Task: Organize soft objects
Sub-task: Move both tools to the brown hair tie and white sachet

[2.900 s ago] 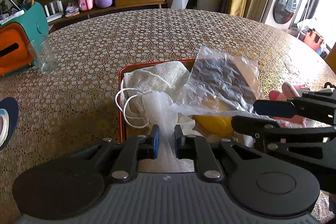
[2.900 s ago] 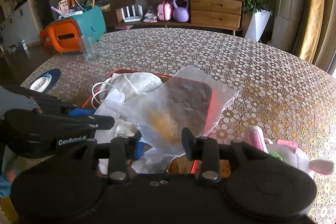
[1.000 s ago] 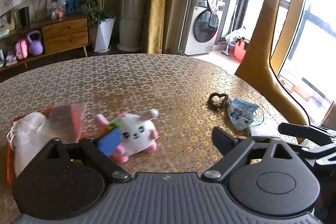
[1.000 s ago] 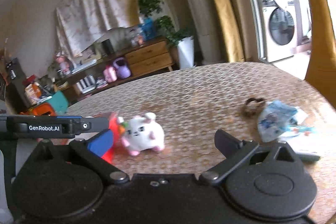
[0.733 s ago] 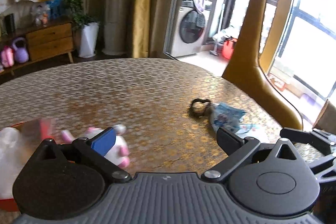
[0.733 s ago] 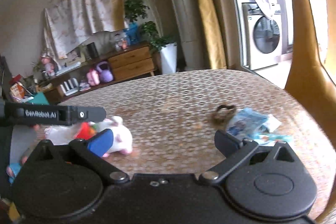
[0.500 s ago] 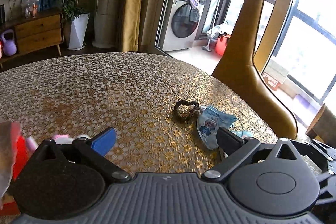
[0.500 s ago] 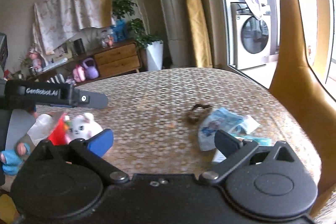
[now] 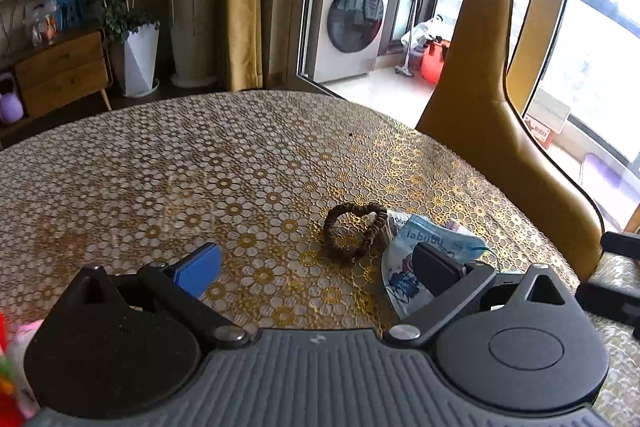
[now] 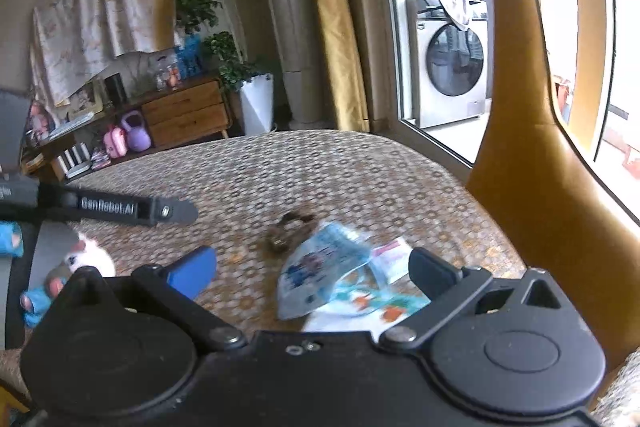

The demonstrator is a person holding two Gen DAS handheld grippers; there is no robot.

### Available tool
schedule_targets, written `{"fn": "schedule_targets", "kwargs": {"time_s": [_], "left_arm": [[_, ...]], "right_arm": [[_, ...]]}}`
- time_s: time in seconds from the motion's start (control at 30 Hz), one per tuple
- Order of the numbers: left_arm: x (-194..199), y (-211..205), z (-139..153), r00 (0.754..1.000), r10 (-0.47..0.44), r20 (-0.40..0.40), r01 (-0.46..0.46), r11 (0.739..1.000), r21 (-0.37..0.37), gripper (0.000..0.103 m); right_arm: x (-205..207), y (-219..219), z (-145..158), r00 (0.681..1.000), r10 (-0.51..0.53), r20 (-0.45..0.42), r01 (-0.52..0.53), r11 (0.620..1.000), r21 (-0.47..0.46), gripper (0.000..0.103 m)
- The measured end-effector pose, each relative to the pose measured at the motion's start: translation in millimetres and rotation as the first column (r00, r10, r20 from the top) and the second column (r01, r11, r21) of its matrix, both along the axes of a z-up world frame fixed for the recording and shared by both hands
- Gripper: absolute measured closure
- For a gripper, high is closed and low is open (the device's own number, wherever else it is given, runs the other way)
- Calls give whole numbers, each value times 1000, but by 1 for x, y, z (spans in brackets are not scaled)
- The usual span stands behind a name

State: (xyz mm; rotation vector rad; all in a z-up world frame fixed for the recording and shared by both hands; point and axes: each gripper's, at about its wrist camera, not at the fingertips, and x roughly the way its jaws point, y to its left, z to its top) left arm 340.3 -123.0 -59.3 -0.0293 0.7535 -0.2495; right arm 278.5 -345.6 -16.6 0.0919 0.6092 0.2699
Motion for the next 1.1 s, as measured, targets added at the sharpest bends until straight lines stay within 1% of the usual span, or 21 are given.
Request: {"fn": "schedule_targets", "kwargs": {"time_s": [0.23, 0.3, 0.43, 0.53, 0.63, 0.87, 1.03, 1.1], "left_arm": [[36, -23, -28, 998, -49, -29, 51, 998, 42, 0], [45, -28, -37, 998, -50, -34, 52, 997, 60, 0], [62, -34, -52, 998, -41, -53, 45, 996, 74, 0], [71, -38, -61, 997, -43, -61, 48, 996, 81, 0], [79, -41, -71, 997, -45, -69, 51, 994, 94, 0], [89, -44, -86, 994, -69, -83, 75, 994, 79, 0], [95, -47, -93, 994, -64, -92, 71, 994, 82, 1], [98, -47, -96, 994, -55, -98, 63, 995, 79, 1]], "right_arm": [[47, -41, -17, 997, -28, -77, 29, 1000, 9, 1], [61, -53, -25, 994, -33, -103, 35, 999, 11, 2], [88, -69, -45, 985, -64, -161, 62, 998, -13, 4], [104, -76, -62, 979, -70, -194, 63, 997, -40, 7], [112, -76, -75, 974, -53, -221, 42, 998, -55, 8], [125, -56, -94, 969, 34, -244, -61, 992, -106, 9], [135, -45, -99, 967, 69, -247, -99, 989, -114, 10], [139, -41, -103, 966, 75, -249, -107, 987, -117, 13]]}}
